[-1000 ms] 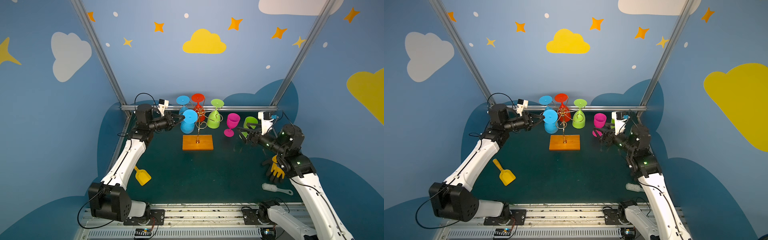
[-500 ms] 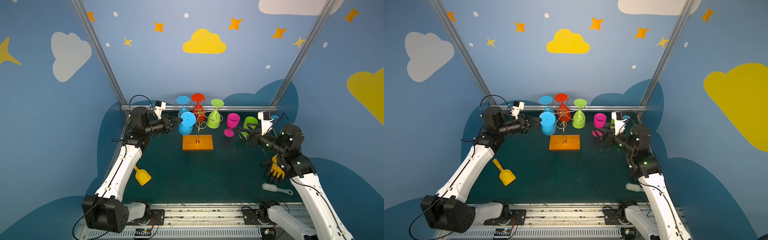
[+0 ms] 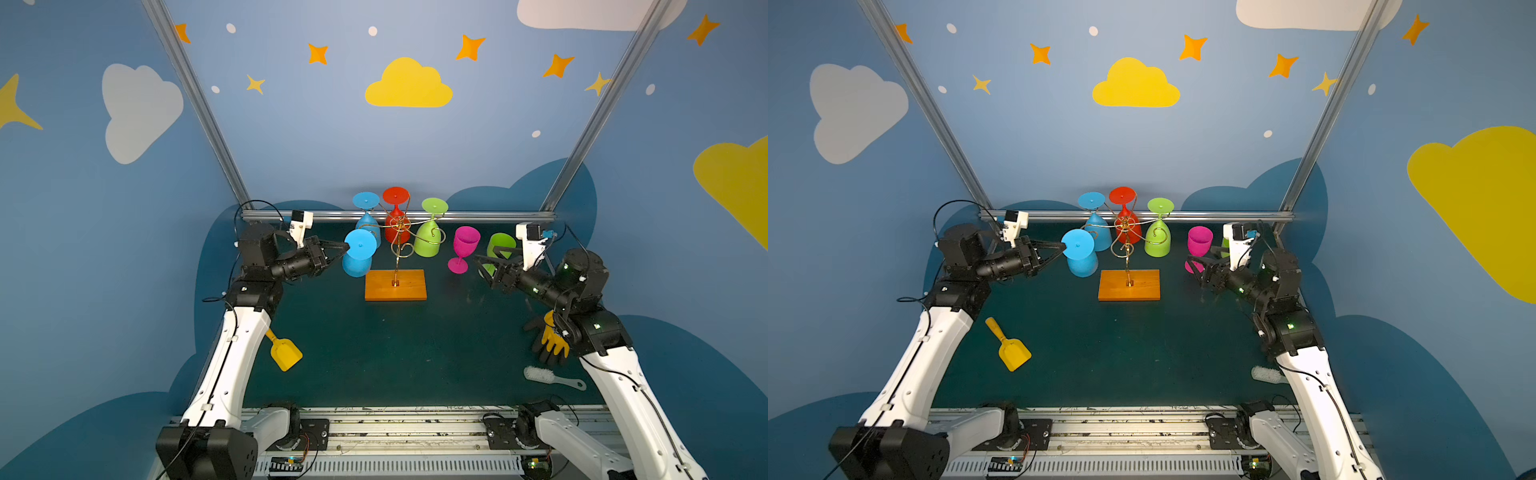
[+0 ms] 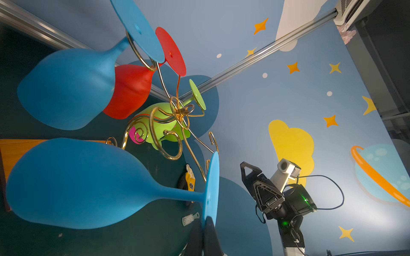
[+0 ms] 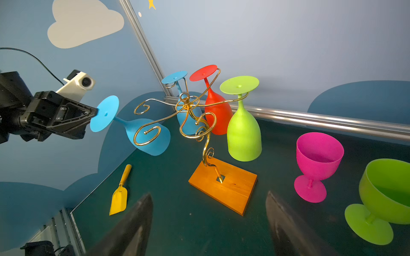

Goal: Take the wine glass off the wine glass rack
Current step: Pick up the wine glass from the wine glass rack.

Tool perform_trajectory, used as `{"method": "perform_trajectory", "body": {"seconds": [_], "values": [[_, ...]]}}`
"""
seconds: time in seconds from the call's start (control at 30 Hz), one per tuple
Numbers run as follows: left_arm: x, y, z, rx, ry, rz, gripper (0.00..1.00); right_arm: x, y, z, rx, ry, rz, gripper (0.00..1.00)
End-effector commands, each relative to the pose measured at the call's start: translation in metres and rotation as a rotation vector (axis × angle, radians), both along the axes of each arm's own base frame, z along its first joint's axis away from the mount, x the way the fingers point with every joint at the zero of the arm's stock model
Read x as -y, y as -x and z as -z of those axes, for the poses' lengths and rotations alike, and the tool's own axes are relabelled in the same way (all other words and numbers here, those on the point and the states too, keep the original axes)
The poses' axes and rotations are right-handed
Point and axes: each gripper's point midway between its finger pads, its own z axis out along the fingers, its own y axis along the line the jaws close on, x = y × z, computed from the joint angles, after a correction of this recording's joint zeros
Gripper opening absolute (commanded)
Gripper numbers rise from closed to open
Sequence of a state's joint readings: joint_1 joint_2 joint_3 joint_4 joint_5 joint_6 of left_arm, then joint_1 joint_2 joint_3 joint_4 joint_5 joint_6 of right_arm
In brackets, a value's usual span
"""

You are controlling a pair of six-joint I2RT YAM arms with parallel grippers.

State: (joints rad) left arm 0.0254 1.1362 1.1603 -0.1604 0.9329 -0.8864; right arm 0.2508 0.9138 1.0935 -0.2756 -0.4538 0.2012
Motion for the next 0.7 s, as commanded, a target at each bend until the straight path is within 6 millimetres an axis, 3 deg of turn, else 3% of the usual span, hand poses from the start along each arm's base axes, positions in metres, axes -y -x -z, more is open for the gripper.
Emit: {"method": "perform_trajectory", "body": {"seconds": [0.0,0.37,0.67], "values": [[-0.006,0.017,-0.016,0.044,0.012,0.029,0.03,0.0,0.004,0.001,0.006,0.009,-0.006,0.79],[-0.045,0.05,-0.061,0.141,0.007,-0.037,0.03,-0.001,0.0,-0.003,0.028,0.028,-0.007,0.79],[-0.052,0.05,-0.107,0.25,0.042,-0.051,0.03,-0.008,-0.006,-0.02,0.089,0.02,-0.044,0.79]]}}
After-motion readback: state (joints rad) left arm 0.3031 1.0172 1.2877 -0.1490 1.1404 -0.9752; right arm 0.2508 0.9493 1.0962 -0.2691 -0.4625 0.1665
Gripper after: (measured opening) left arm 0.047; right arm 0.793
